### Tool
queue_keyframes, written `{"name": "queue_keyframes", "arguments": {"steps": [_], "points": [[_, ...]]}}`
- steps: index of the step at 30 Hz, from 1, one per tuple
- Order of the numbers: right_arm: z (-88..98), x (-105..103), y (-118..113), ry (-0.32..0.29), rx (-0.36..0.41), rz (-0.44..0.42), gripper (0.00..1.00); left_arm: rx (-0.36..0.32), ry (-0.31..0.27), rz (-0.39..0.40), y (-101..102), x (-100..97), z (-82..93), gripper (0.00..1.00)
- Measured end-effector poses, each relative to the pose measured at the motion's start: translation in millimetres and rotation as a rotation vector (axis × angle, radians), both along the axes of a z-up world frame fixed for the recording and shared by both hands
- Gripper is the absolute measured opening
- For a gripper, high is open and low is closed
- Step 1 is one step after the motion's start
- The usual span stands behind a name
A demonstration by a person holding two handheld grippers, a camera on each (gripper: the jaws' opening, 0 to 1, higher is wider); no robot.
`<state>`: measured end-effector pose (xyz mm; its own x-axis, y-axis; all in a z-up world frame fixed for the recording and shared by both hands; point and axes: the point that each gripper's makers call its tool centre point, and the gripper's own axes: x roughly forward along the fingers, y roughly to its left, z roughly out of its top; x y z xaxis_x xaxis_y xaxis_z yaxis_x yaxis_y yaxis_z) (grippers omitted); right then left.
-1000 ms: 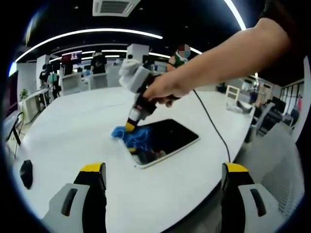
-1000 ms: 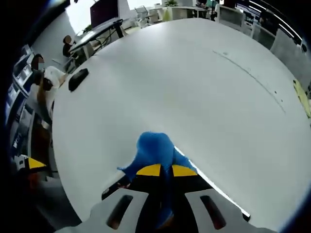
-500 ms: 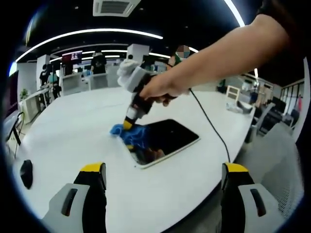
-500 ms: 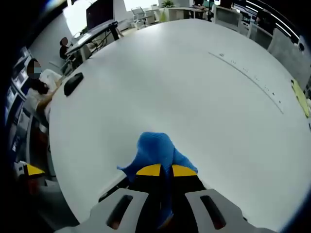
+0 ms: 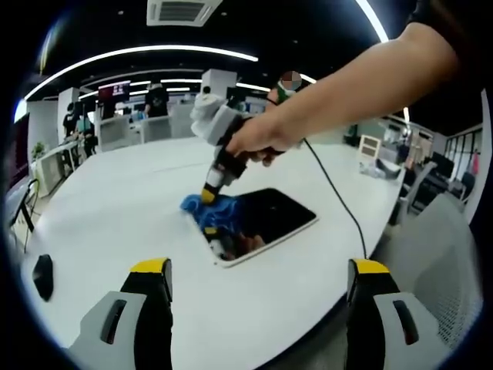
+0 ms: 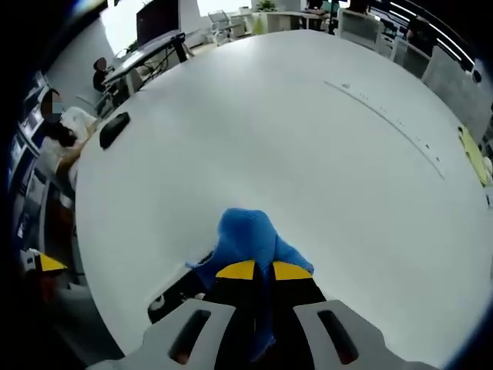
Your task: Wipe the mirror surface with the cleaning cloth until all visible marks leave the cleaned area.
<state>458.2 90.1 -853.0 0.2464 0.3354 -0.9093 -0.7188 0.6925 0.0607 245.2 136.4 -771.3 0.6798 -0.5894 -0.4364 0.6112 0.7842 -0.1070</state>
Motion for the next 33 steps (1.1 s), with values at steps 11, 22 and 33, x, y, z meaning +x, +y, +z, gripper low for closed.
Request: {"name": "queue_keyframes", "arguments": {"steps": [11, 22, 33], "points": [[0.0, 1, -19, -0.006, -0.015, -0.018, 0.01, -0.044, 0.0, 0.01, -1, 0.5, 3.4, 0.99], [-0.1, 2, -30, -0.016, -0.028, -0.028, 0.01, -0.043, 0.011, 0.012, -2, -0.4, 3.0, 1.0], [-0.2, 2, -39, -0.027, -0.035, -0.044, 0.01, -0.042, 0.007, 0.018, -1, 0.6, 3.4, 1.0]]}}
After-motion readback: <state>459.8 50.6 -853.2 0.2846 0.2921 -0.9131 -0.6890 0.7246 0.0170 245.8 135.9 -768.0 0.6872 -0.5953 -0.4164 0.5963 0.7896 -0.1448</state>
